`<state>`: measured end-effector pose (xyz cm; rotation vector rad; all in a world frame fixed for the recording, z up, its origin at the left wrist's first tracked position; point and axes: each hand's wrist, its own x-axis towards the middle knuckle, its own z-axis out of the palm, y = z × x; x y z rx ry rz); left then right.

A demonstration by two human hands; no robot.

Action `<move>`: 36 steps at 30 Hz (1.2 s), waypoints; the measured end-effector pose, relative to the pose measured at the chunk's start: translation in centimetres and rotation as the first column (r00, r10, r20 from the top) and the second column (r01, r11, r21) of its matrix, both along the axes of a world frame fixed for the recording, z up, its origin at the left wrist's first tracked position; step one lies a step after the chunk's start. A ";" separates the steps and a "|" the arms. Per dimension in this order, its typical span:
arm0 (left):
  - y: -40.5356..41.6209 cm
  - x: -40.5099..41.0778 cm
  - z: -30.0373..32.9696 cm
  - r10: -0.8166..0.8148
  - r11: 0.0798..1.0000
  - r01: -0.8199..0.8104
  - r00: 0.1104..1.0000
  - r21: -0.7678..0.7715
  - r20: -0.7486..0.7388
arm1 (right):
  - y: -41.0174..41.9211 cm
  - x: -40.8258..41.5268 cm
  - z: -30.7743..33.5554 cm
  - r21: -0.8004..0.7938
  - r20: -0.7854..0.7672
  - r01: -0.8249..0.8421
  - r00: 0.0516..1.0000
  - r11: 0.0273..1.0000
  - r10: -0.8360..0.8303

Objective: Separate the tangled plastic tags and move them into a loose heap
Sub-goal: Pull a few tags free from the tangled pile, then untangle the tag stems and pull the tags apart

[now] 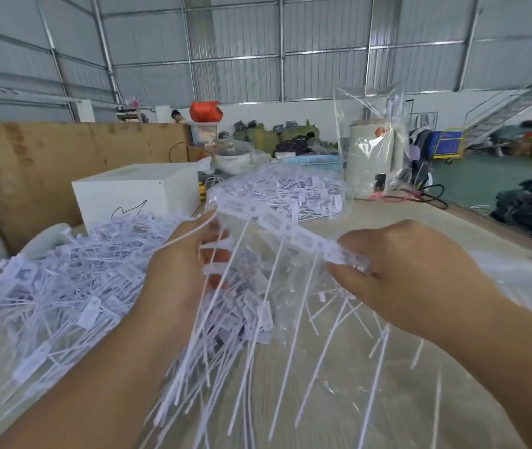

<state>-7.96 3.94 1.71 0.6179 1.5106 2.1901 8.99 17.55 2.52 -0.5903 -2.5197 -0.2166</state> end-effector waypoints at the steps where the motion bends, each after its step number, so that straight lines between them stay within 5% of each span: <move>1: -0.1 0.1 -0.3 -0.078 0.997 0.078 0.997 0.007 0.006 | 0.0 0.0 0.0 0.000 0.004 -0.008 1.000 1.000 0.008; 5: -0.2 0.5 -0.8 -0.538 0.843 0.536 0.842 0.043 0.034 | 0.1 -0.2 -0.3 -0.035 0.051 -0.040 0.998 0.999 0.041; 7: 0.0 0.6 -1.1 -0.593 0.804 0.593 0.805 -0.029 0.013 | 0.3 -0.2 -0.5 -0.044 0.056 -0.066 0.996 0.997 0.068; 16: 0.3 2.4 -1.6 -0.530 0.846 0.439 0.760 -0.303 -0.378 | -1.4 -2.4 -3.6 -0.213 -0.033 -0.249 0.968 0.945 0.248; 21: 0.0 3.1 -1.8 -0.529 0.843 0.387 0.721 -0.373 -0.448 | -1.3 -2.8 -4.4 -0.302 -0.161 -0.308 0.949 0.902 0.271; 32: 0.3 2.7 -2.0 -0.378 0.924 0.294 0.805 -0.245 -0.458 | -0.5 -2.7 -4.2 -0.510 -0.353 -0.491 0.868 0.706 0.348; 36: 0.7 2.5 -2.1 -0.279 0.960 0.232 0.858 -0.158 -0.431 | -0.1 -2.6 -3.9 -0.347 -0.291 -0.420 0.898 0.839 0.329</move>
